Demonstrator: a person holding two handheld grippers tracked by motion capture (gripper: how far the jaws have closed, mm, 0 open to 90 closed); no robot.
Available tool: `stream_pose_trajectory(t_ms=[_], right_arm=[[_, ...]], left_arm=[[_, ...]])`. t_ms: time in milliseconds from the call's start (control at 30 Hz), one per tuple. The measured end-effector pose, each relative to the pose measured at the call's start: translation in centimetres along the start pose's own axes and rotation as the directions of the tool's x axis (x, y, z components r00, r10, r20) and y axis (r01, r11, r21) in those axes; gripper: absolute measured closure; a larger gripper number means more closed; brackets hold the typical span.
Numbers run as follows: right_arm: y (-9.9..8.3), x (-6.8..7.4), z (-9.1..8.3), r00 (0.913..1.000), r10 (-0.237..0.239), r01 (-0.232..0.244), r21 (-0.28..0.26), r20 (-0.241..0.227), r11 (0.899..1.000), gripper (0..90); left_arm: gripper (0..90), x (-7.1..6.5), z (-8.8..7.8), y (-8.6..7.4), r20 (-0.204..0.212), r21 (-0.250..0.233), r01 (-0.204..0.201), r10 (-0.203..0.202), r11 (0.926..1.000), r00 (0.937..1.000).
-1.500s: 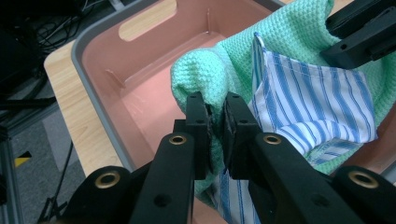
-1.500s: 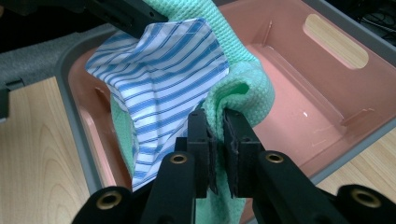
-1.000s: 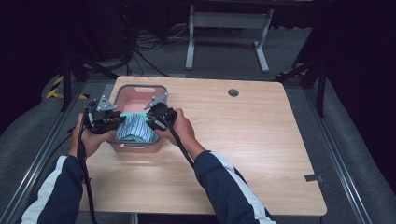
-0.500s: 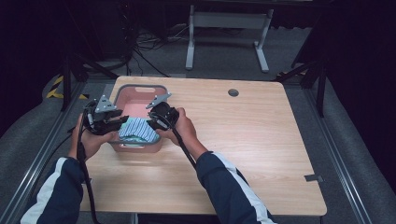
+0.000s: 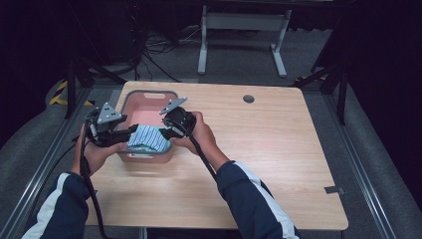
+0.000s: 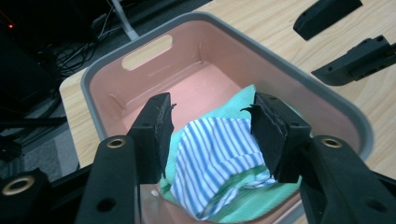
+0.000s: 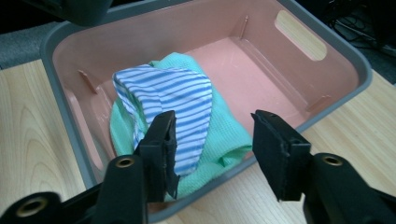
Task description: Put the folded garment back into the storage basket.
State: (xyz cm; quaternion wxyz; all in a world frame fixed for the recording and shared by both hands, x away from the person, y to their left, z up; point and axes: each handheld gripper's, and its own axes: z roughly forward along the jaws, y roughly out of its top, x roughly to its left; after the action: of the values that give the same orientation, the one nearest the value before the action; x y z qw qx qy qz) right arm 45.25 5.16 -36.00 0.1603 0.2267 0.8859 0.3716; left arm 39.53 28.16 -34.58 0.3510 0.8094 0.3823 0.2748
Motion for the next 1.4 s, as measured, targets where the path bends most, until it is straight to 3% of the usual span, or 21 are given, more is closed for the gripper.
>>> stream_pose_trajectory(t_ms=[500, 733, 800, 900, 1000, 1233, 1400], right_arm=[[-2.5, -1.5, -3.2, 0.9976, -0.027, 0.026, 0.020, 0.063, 0.999, 38.0], [-4.0, -2.3, -5.1, 0.9952, -0.028, 0.026, 0.026, 0.094, 0.999, 34.5], [-5.0, -2.5, -6.0, 0.9915, -0.029, 0.024, 0.037, 0.127, 0.999, 32.2], [-5.6, -2.7, -6.5, 0.9923, -0.027, 0.022, 0.041, 0.121, 0.999, 31.0], [-6.8, -3.0, -7.5, 0.9884, -0.038, 0.029, 0.062, 0.147, 0.998, 28.3], [-8.8, -3.5, -9.2, 0.9868, -0.039, 0.030, 0.062, 0.157, 0.998, 27.3], [-10.6, -3.9, -10.6, 0.9838, -0.037, 0.025, 0.067, 0.175, 0.997, 27.8]], left_arm=[[37.7, -2.6, -0.5, 0.2, 0.014, -0.033, -0.026, 0.026, 0.9991, 0.9996], [28.9, -4.0, -0.2, 0.2, 0.039, -0.049, -0.022, 0.024, 0.9985, 0.9989], [25.7, -4.5, -0.1, 0.2, 0.050, -0.060, -0.009, 0.012, 0.9981, 0.9987], [24.6, -5.2, 0.0, 0.2, 0.067, -0.065, -0.026, 0.030, 0.9975, 0.9973], [22.4, -6.5, 0.1, 0.4, 0.098, -0.069, -0.063, 0.069, 0.9957, 0.9927], [22.9, -9.0, 0.8, 0.8, 0.108, -0.048, -0.130, 0.134, 0.9904, 0.9850], [21.5, -11.1, 1.4, 0.9, 0.123, -0.037, -0.193, 0.196, 0.9805, 0.9728]])
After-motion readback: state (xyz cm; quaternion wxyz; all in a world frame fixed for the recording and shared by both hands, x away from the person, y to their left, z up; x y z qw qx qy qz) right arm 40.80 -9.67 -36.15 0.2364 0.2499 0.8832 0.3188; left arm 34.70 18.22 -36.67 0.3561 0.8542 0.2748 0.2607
